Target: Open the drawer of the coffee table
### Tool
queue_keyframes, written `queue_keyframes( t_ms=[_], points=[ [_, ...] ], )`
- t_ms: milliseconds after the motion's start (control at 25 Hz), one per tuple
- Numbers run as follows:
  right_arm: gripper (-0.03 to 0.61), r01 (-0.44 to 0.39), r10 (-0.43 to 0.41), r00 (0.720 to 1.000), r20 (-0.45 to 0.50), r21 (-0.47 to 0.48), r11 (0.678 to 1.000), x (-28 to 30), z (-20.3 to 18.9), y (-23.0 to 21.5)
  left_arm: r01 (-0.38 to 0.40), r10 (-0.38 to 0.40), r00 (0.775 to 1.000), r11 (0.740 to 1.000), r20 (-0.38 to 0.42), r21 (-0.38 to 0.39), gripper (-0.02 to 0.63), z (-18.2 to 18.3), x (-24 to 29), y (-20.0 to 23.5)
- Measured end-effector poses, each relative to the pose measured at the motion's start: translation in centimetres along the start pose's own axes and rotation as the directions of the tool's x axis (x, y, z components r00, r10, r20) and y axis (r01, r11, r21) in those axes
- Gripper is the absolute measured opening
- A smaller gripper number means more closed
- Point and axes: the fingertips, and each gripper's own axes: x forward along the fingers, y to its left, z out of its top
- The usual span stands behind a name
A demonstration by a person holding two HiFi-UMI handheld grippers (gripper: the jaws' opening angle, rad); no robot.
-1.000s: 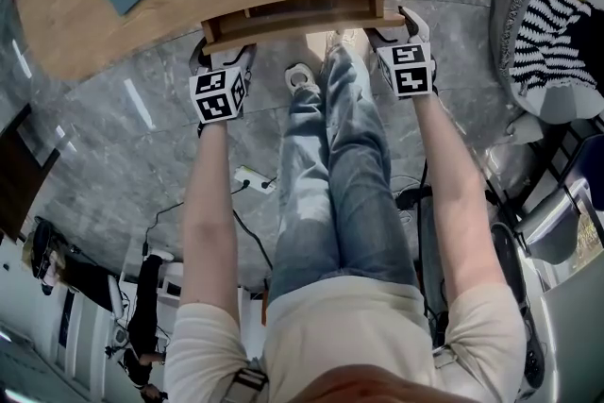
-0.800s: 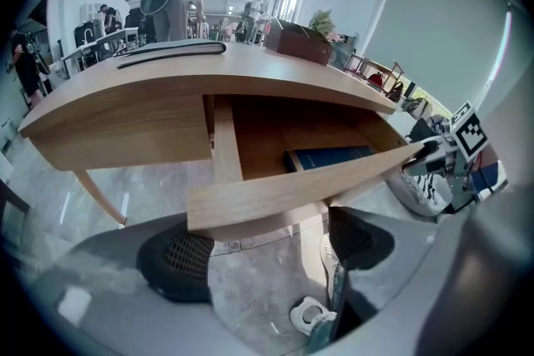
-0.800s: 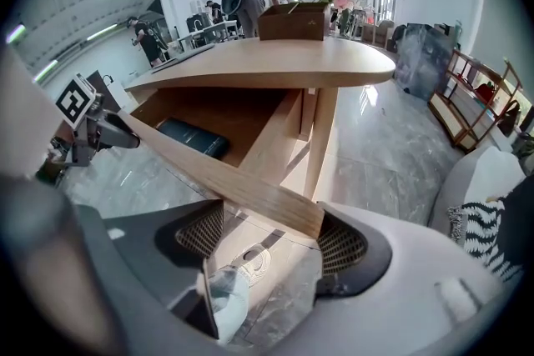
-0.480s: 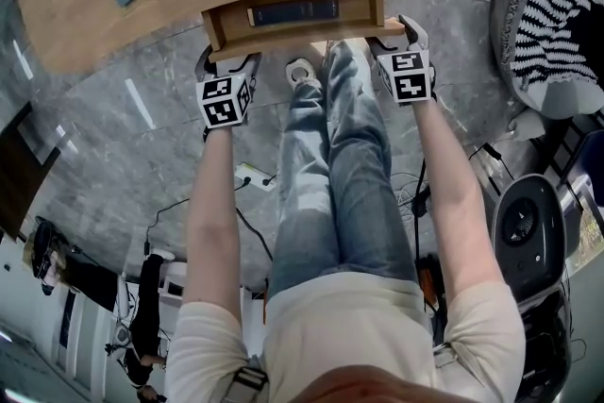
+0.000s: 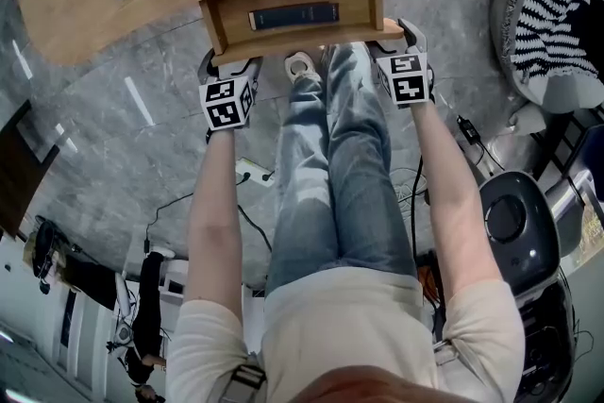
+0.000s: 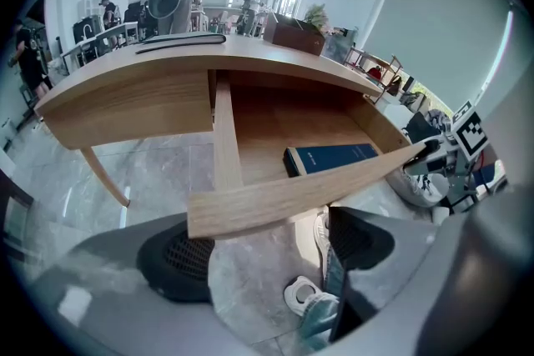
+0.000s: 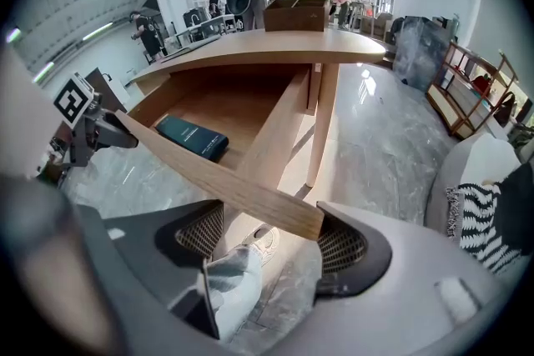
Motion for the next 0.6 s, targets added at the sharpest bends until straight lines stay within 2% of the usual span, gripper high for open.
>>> queue_keyframes(
  t_ms=[320, 600],
  points=[
    [0.344, 0.001, -0.001, 1.000, -0.021, 0.002, 1.000, -0.6, -1.7, 0.4, 0.001, -0.001, 1.000, 1.000, -0.014, -0.005, 0.433, -1.6, -0.6, -0.6],
    [0.344, -0.002, 0.002, 0.998, -0.057, 0.011, 1.000, -0.9, -4.3, 1.5, 0.000, -0.001, 0.998, 1.000, -0.055, -0.016, 0.433, -4.4, -1.2, -1.1]
  ],
)
